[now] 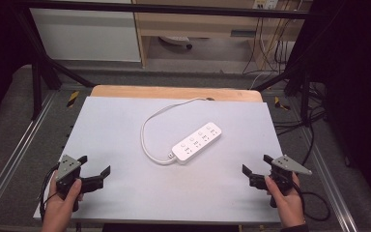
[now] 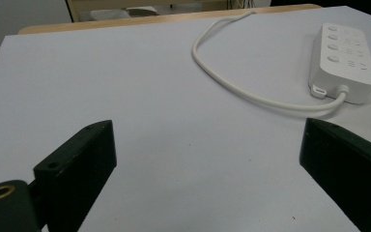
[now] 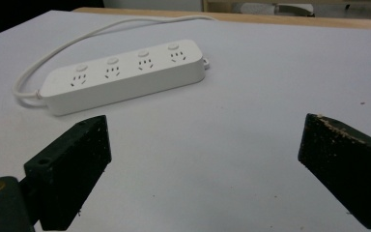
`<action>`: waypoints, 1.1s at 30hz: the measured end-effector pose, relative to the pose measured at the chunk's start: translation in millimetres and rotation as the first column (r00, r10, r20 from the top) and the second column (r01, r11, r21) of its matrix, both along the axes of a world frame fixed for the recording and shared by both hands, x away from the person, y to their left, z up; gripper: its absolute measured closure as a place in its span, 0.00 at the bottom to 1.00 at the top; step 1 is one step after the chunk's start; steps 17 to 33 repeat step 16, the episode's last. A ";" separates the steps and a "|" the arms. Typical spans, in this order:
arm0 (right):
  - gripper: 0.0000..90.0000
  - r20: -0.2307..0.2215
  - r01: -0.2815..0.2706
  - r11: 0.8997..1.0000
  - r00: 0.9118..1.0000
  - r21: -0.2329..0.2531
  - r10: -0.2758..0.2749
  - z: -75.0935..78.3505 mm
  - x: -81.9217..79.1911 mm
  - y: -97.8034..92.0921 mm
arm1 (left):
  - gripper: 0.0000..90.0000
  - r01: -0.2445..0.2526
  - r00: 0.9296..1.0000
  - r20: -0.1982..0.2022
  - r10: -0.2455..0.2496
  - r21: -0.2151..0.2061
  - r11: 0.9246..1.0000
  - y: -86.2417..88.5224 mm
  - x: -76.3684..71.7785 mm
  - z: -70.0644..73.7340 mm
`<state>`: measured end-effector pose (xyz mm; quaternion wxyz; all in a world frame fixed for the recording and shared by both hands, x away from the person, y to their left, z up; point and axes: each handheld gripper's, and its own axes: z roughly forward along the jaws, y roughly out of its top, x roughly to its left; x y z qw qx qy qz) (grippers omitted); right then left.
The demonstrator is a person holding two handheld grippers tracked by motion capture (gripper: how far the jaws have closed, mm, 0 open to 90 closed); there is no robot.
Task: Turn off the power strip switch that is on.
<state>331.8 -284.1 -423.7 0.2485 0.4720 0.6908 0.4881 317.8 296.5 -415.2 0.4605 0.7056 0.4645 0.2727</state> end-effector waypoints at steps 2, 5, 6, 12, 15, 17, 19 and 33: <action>0.05 -0.015 -0.008 1.000 1.000 -0.008 0.008 -3.8 1.0 1.9 | 0.07 0.000 1.000 0.000 0.000 -0.001 1.000 0.1 0.2 0.1; 0.05 -0.048 -0.015 1.000 0.999 -0.020 0.014 -11.7 4.6 6.3 | 0.07 0.000 1.000 0.000 0.000 0.001 1.000 -0.4 0.0 0.1; 0.05 -0.062 -0.021 0.999 0.998 -0.032 0.019 -14.6 6.2 8.3 | 0.07 0.002 1.000 0.000 -0.002 0.002 1.000 -0.6 0.0 0.1; 0.05 -0.131 -0.039 0.992 0.991 -0.117 0.023 -30.3 20.2 22.3 | 0.07 0.003 1.000 0.004 -0.003 -0.001 1.000 -1.4 -0.4 0.3; 0.06 -0.171 -0.019 0.983 0.985 -0.182 -0.012 -36.8 25.9 23.7 | 0.07 0.004 1.000 0.002 -0.004 -0.002 1.000 -1.3 0.0 0.1; 0.06 -0.202 -0.019 0.983 0.979 -0.183 -0.019 -37.3 28.4 24.2 | 0.07 0.004 1.000 0.002 -0.004 -0.002 1.000 -1.5 0.2 -0.1; 0.06 -0.202 -0.019 0.983 0.979 -0.183 -0.019 -37.3 28.4 24.2 | 0.07 0.004 1.000 0.002 -0.004 -0.002 1.000 -1.5 0.2 -0.1; 0.06 -0.202 -0.019 0.983 0.979 -0.183 -0.019 -37.3 28.4 24.2 | 0.07 0.004 1.000 0.002 -0.004 -0.002 1.000 -1.5 0.2 -0.1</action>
